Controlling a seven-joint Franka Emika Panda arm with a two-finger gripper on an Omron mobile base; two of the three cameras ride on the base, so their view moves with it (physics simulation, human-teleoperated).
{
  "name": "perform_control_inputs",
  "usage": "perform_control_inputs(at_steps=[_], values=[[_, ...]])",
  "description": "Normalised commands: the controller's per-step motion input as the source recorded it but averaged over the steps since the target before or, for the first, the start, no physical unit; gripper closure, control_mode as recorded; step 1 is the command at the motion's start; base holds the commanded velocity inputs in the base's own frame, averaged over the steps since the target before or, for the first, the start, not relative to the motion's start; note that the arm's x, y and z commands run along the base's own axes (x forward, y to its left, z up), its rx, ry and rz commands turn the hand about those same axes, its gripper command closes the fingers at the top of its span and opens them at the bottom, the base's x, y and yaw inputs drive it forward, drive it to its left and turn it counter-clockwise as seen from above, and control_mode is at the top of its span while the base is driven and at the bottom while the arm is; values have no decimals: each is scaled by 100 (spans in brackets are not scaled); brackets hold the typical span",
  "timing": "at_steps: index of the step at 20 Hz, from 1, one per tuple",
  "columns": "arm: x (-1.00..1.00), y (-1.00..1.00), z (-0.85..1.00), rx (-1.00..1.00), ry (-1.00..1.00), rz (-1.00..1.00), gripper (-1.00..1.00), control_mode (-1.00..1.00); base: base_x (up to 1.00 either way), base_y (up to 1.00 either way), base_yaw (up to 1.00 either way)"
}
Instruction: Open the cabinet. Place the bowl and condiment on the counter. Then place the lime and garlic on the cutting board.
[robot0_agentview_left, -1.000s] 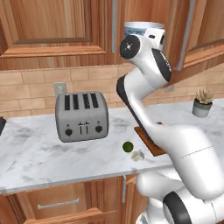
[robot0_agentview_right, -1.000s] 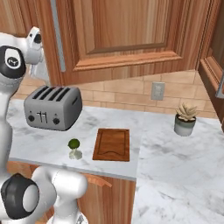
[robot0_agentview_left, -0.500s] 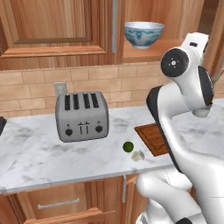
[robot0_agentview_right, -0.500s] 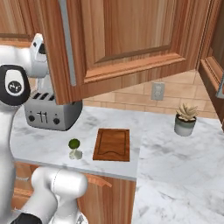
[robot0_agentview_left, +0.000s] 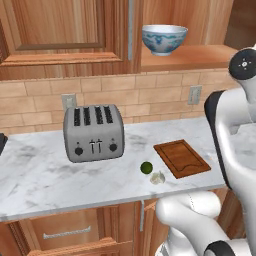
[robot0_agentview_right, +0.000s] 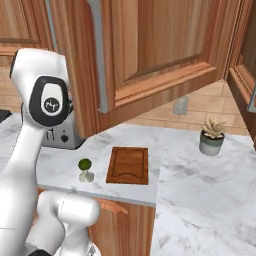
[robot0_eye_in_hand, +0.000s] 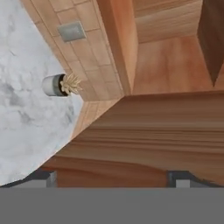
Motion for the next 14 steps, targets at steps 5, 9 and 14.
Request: perform_control_inputs(at_steps=[5, 9, 14], values=[[-22, -100, 10, 0, 15, -18, -100, -100, 0, 0, 0], [-22, -90, 5, 0, 13, -17, -100, -100, 0, 0, 0], [-21, -68, 0, 0, 10, -16, -100, -100, 0, 0, 0]])
